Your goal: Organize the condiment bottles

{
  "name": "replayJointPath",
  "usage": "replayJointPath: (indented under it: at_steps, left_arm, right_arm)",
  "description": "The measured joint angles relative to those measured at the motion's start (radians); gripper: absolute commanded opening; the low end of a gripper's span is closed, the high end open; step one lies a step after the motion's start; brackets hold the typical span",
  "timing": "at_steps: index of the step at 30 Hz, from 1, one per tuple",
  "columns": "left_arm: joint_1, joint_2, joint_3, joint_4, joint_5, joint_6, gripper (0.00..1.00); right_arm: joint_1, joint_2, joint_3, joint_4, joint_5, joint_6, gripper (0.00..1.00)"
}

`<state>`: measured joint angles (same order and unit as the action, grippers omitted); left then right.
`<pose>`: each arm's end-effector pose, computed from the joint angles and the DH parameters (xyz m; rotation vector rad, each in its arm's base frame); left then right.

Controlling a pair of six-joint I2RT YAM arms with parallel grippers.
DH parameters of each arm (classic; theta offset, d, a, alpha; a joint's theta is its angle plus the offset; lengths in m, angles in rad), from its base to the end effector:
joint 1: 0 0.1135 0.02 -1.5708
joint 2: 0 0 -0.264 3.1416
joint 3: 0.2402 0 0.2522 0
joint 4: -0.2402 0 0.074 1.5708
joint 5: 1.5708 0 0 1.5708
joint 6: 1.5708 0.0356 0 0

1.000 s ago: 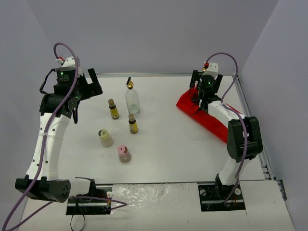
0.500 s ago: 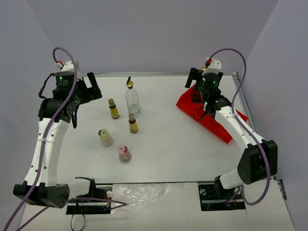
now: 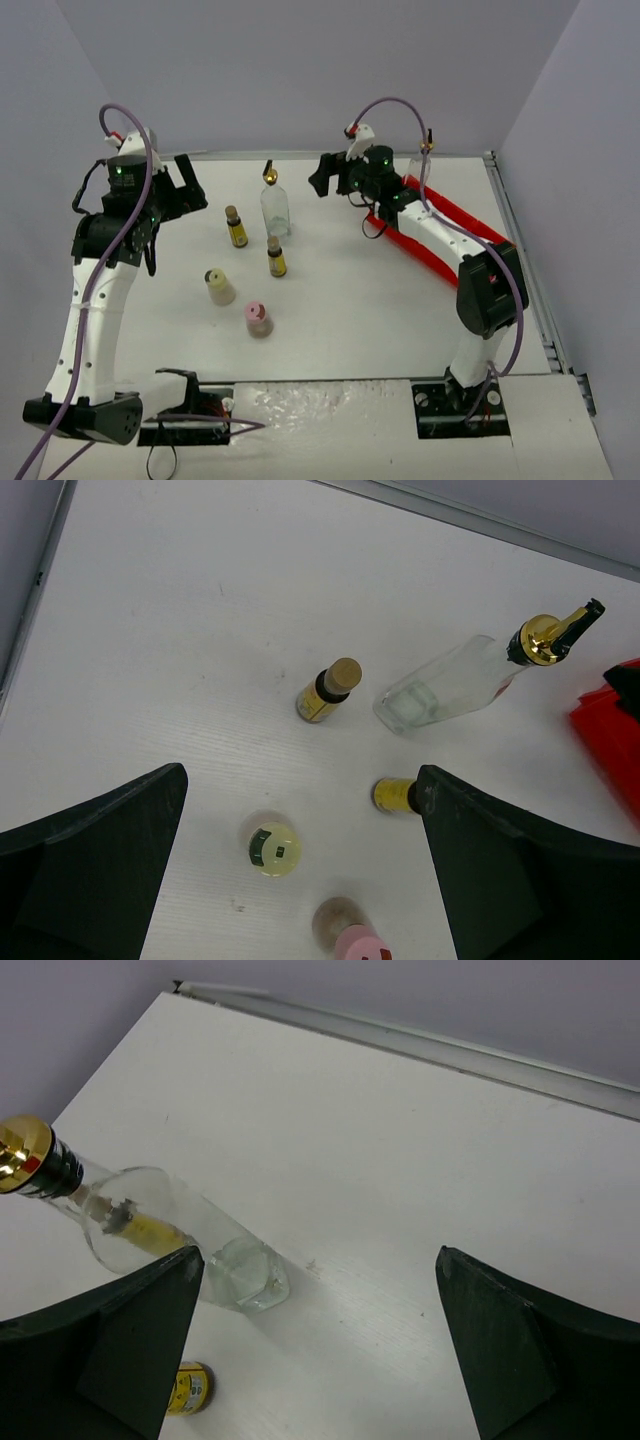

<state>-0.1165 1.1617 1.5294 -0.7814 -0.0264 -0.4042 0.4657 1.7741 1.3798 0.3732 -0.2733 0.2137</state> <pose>0.2209 -0.0249 0.4557 -0.3034 1.9745 -0.3104 0.3806 0.2020 0.3311 -0.4218 1.5865 0.7417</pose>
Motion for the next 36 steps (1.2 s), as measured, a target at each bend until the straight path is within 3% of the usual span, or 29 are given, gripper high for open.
replayJointPath:
  at_steps: [10,18,36]
  left_arm:
    - [0.000,0.003,0.030,-0.030,-0.008,0.001,0.97]
    - [0.000,0.008,0.031,-0.030,-0.009,0.002,0.97]
    - [0.000,0.024,0.038,-0.037,-0.019,0.010,0.97]
  right_arm:
    - [0.129,0.085,0.044,0.021,-0.085,-0.068,0.99]
    - [0.139,0.097,0.057,0.050,-0.128,-0.091,0.99]
    - [0.195,0.319,0.290,0.024,-0.162,-0.138,0.98]
